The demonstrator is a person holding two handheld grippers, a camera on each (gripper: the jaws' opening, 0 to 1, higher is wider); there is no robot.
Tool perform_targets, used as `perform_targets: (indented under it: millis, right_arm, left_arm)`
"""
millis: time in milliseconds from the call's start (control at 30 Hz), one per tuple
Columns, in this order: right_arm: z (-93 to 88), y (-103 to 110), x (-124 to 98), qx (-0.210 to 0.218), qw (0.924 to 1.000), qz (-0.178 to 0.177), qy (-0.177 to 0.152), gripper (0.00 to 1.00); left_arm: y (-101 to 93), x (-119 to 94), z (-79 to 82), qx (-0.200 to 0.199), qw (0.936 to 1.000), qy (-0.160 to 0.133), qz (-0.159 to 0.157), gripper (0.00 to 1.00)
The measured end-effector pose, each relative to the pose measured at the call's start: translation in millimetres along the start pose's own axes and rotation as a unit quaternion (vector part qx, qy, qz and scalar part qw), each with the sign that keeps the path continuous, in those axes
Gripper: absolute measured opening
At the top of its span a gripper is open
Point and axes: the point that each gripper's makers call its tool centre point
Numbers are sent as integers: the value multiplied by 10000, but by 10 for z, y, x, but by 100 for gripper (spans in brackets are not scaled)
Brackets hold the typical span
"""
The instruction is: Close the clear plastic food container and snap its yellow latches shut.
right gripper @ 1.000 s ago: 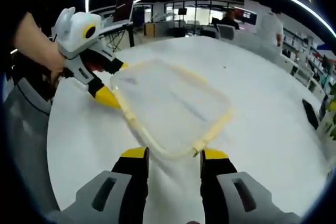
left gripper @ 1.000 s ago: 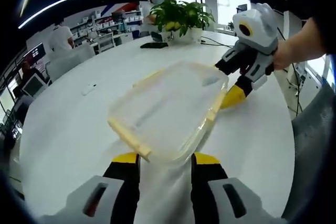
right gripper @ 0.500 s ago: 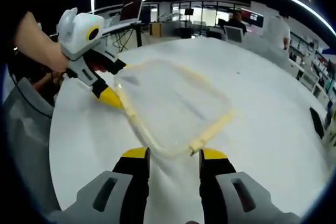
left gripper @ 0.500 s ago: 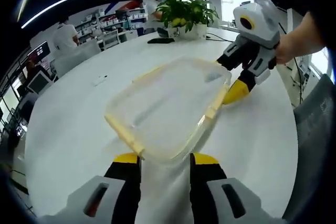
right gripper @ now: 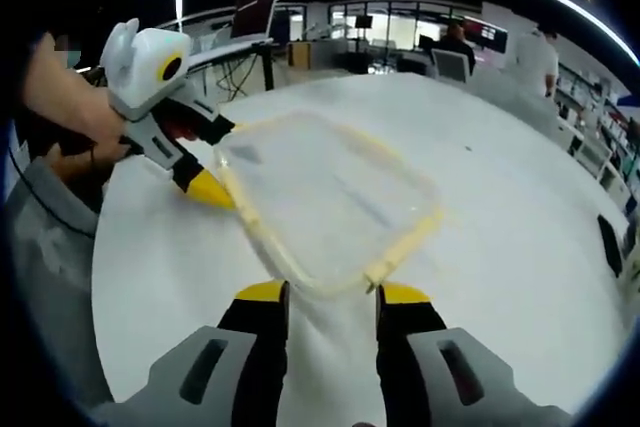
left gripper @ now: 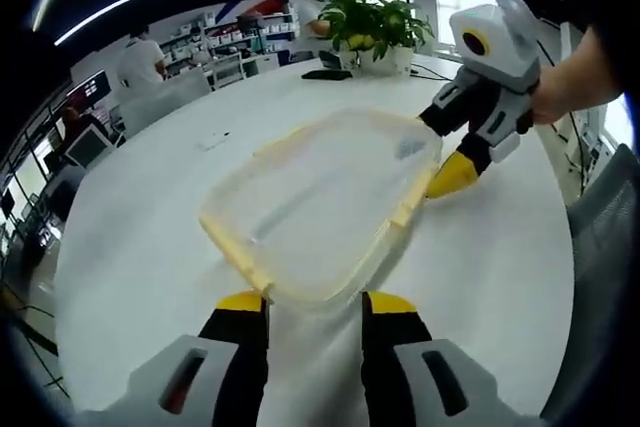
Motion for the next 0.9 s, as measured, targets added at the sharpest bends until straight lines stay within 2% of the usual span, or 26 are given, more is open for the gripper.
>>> perform_targets:
  millis: [300, 467, 800, 900]
  right_arm:
    - [-4, 8, -39, 66, 10000, 26, 16, 27]
    - [40, 13, -132, 287, 9996, -39, -76, 31]
    - [39, 67, -510, 621, 9971, -317, -314, 33]
    - [59, 94, -630, 659, 9963, -378, -399, 34]
  left_arm:
    - [10, -25, -25, -330, 9994, -44, 98, 27]
    - [-4, -77, -31, -566, 9982, -49, 193, 30]
    - [-124, -497, -101, -1126, 9922, -81, 532, 35]
    - [-168, -636, -81, -1238, 9902, -179, 622, 35]
Point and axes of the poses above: the point that each gripper's makers call its tool centre point, and the gripper's own axes: x roughly forward along the fingers, y roughly to its left, z roughly out of its top
